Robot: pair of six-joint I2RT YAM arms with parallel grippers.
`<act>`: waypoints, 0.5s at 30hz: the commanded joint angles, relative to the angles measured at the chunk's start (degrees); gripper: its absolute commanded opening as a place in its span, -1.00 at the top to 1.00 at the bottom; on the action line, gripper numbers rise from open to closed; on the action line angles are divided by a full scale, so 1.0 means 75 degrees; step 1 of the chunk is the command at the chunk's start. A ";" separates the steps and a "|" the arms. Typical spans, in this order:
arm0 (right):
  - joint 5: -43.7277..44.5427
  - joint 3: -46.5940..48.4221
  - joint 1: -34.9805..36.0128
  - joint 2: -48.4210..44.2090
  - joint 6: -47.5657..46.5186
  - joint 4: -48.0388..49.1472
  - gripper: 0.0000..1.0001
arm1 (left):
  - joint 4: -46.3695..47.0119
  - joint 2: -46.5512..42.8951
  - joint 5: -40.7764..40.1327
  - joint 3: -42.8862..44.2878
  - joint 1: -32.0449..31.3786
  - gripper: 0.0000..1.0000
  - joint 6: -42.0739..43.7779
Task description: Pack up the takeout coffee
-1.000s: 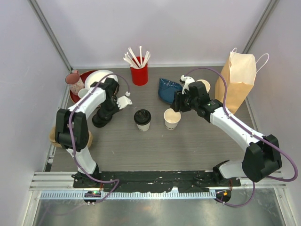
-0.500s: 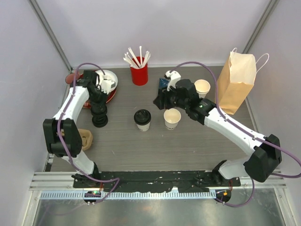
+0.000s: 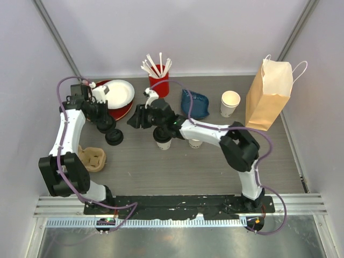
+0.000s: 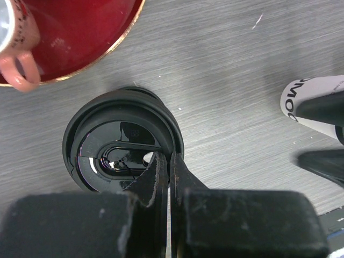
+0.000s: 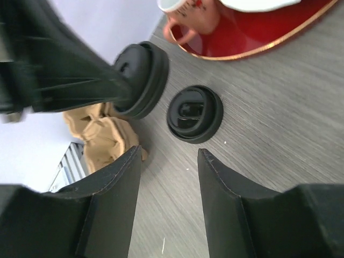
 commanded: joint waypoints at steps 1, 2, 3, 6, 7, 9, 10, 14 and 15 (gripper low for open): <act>-0.0288 0.1150 0.0252 0.0773 0.1022 0.0998 -0.02 | 0.0570 -0.0305 0.0626 -0.0338 0.0148 1.00 -0.0652; -0.0381 0.1340 0.0310 0.0961 0.1103 0.0998 -0.01 | 0.0605 -0.0317 0.0650 -0.0385 0.0171 1.00 -0.0699; -0.0393 0.1504 0.0334 0.1299 0.1151 0.0975 -0.01 | 0.0687 -0.0329 0.0662 -0.0467 0.0183 1.00 -0.0758; -0.0370 0.1927 0.0346 0.1769 0.1373 0.0892 0.03 | 0.0828 -0.0387 0.0720 -0.0573 0.0288 1.00 -0.0910; -0.0359 0.1997 0.0357 0.1841 0.1513 0.0904 0.05 | 0.0863 -0.0387 0.0778 -0.0585 0.0358 1.00 -0.1015; -0.0312 0.2033 0.0358 0.1981 0.1619 0.0974 0.08 | 0.0980 -0.0411 0.0791 -0.0631 0.0406 1.00 -0.1086; -0.0312 0.2102 0.0358 0.2121 0.1689 0.0998 0.09 | 0.1039 -0.0422 0.0791 -0.0643 0.0429 1.00 -0.1133; -0.0370 0.2325 0.0369 0.2380 0.1818 0.0904 0.15 | 0.1203 -0.0411 0.0896 -0.0749 0.0546 1.00 -0.1309; -0.0382 0.2337 0.0369 0.2415 0.1854 0.0916 0.17 | 0.1215 -0.0399 0.0966 -0.0760 0.0570 1.00 -0.1332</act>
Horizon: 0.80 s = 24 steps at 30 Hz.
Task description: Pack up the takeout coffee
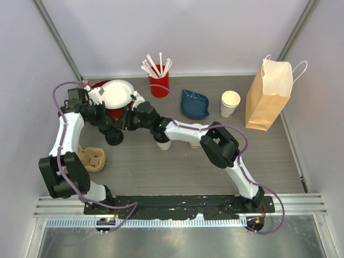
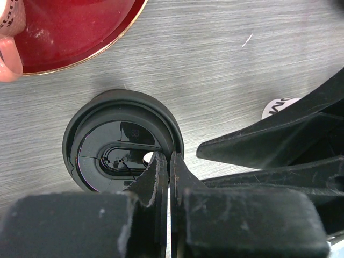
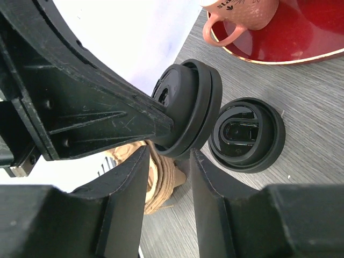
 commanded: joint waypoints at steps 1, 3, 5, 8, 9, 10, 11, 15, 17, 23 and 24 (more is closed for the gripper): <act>-0.0047 0.0417 -0.0012 0.0224 0.0385 0.0426 0.21 | 0.0518 -0.0294 0.0471 -0.0058 0.0168 1.00 -0.0304; -0.0047 0.0429 0.0011 0.0259 0.0432 0.0438 0.24 | 0.0565 -0.0317 0.0588 -0.0093 0.0215 1.00 -0.0351; -0.0059 0.0440 0.0023 0.0306 0.0444 0.0438 0.27 | 0.0636 -0.0341 0.0589 -0.0105 0.0238 1.00 -0.0363; -0.0082 0.0522 0.0046 0.0400 0.0444 0.0391 0.32 | 0.0624 -0.0364 0.0624 -0.0129 0.0250 1.00 -0.0363; -0.0094 0.0569 0.0035 0.0423 0.0456 0.0368 0.33 | 0.0636 -0.0353 0.0635 -0.0129 0.0250 1.00 -0.0351; -0.0094 0.0581 0.0046 0.0447 0.0456 0.0379 0.34 | 0.0636 -0.0353 0.0647 -0.0129 0.0262 0.99 -0.0363; -0.0105 0.0604 0.0046 0.0493 0.0479 0.0368 0.34 | 0.0636 -0.0364 0.0659 -0.0129 0.0262 1.00 -0.0363; -0.0164 0.0780 0.0035 0.0599 0.0468 0.0309 0.34 | 0.0578 -0.0341 0.0928 -0.0140 0.0262 1.00 -0.0351; -0.0152 0.0815 0.0046 0.0623 0.0468 0.0298 0.34 | 0.0554 -0.0295 0.1068 -0.0187 0.0262 1.00 -0.0351; 0.0093 0.0979 0.0046 0.0798 0.0374 -0.0089 0.36 | 0.0484 -0.0212 0.1186 -0.0222 0.0262 1.00 -0.0351; 0.0117 0.1003 0.0046 0.0868 0.0385 -0.0159 0.37 | 0.0472 -0.0224 0.1210 -0.0245 0.0262 1.00 -0.0351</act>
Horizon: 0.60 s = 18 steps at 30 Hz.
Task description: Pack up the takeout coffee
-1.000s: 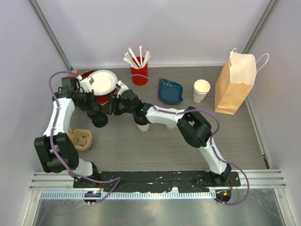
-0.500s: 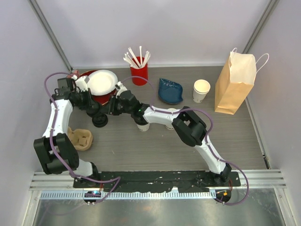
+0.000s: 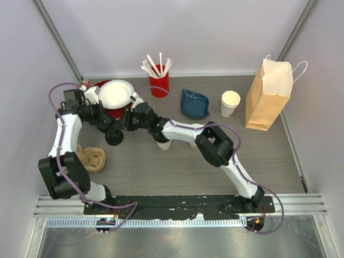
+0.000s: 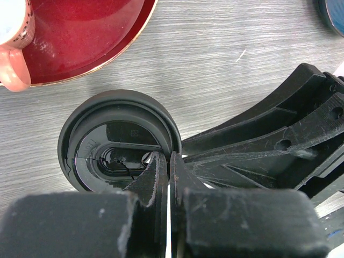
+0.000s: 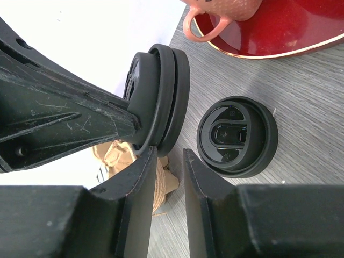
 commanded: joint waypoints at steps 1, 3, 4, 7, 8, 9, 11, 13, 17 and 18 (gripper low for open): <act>0.0216 0.0464 0.0049 0.0245 -0.0020 -0.0069 0.38 | -0.0015 -0.0163 0.0720 -0.0112 -0.0038 1.00 -0.0147; 0.0251 0.0487 0.0061 0.0292 -0.0008 -0.0092 0.39 | -0.0026 -0.0139 0.0720 -0.0147 -0.0038 1.00 -0.0147; 0.0263 0.0511 0.0038 0.0327 -0.0019 -0.0128 0.39 | -0.0038 -0.0104 0.0720 -0.0182 -0.0038 1.00 -0.0147; 0.0322 0.0511 0.0014 0.0363 -0.0066 -0.0257 0.40 | -0.0085 0.0013 0.0720 -0.0229 -0.0027 1.00 -0.0159; 0.0322 0.0441 0.0002 0.0351 -0.0055 -0.0257 0.41 | -0.0097 0.0071 0.0720 -0.0241 -0.0050 1.00 -0.0159; 0.0322 0.0394 -0.0021 0.0339 -0.0031 -0.0210 0.41 | -0.0085 0.0095 0.0697 -0.0252 -0.0039 1.00 -0.0159; 0.0310 0.0265 -0.0045 0.0281 -0.0031 -0.0128 0.41 | -0.0027 0.0177 0.0546 -0.0288 -0.0038 1.00 -0.0159; 0.0310 0.0253 -0.0045 0.0257 -0.0078 -0.0163 0.41 | 0.0113 0.0212 0.0300 -0.0311 -0.0038 1.00 -0.0159; 0.0333 0.0195 -0.0045 0.0094 -0.0230 -0.0222 0.41 | 0.0138 0.0224 -0.0170 -0.0335 -0.0050 1.00 0.0017; 0.0345 0.0171 -0.0045 0.0058 -0.0277 -0.0222 0.41 | 0.0091 0.0189 -0.0112 -0.0288 -0.0039 1.00 0.0133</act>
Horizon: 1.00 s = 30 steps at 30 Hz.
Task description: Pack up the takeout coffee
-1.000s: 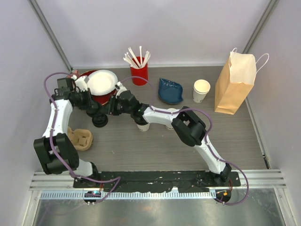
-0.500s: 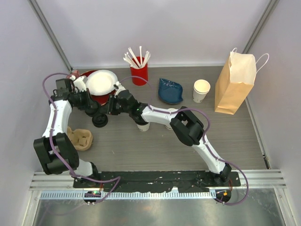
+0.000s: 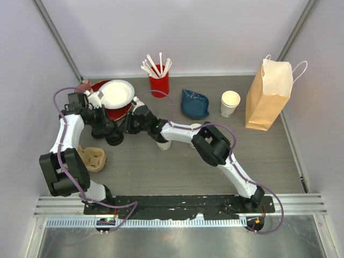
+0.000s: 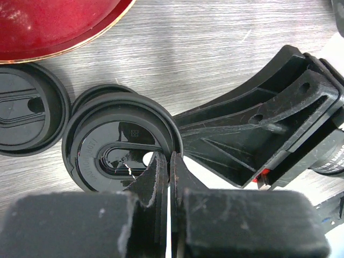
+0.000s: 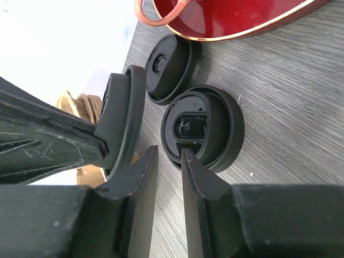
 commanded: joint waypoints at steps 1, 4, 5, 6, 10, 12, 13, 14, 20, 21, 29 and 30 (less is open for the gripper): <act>0.0199 -0.0027 -0.0024 -0.0437 -0.0262 0.0201 0.41 | 0.0071 -0.0067 -0.0144 0.0091 -0.0015 1.00 0.0326; 0.0223 -0.0039 -0.0001 -0.0706 -0.0543 0.0108 0.41 | -0.0176 -0.0277 -0.0190 0.0220 -0.0155 1.00 0.0655; 0.0269 -0.0051 0.0011 -0.0800 -0.0672 -0.0009 0.41 | -0.0257 -0.0383 -0.0260 0.0255 -0.0260 1.00 0.0725; 0.0305 -0.0074 0.0011 -0.1045 -0.0882 -0.0057 0.41 | -0.0305 -0.0454 -0.0400 0.0360 -0.0308 1.00 0.0807; 0.0656 -0.0460 -0.0013 -0.1924 -0.1630 -0.0314 0.39 | -0.0539 -0.1085 -0.0612 0.0735 -0.0460 1.00 0.1088; 0.0924 -0.0566 -0.0024 -0.2520 -0.2019 -0.0607 0.39 | -0.0854 -0.1239 -0.0717 0.1097 -0.0589 1.00 0.1170; 0.0996 -0.0648 -0.0048 -0.2744 -0.2311 -0.0735 0.37 | -0.0995 -0.1344 -0.0799 0.1227 -0.0798 1.00 0.1275; 0.1066 -0.0707 -0.0141 -0.2944 -0.2453 -0.0911 0.36 | -0.1101 -0.1391 -0.0904 0.1495 -0.0940 1.00 0.1323; 0.1114 -0.1807 -0.0937 -0.4712 -0.2852 -0.1345 0.34 | -0.1839 -0.1428 -0.1690 0.2561 -0.2743 1.00 0.1405; 0.1067 -0.2319 -0.1321 -0.4959 -0.2853 -0.1358 0.33 | -0.1921 -0.1381 -0.1795 0.2726 -0.3012 1.00 0.1382; 0.1278 -0.5181 -0.3853 -0.8178 -0.2876 -0.1732 0.28 | -0.2332 -0.0374 -0.3573 0.4039 -0.6399 1.00 0.1499; 0.1278 -0.5555 -0.4112 -0.8416 -0.2934 -0.1930 0.27 | -0.2332 -0.0048 -0.3728 0.4168 -0.6982 1.00 0.1569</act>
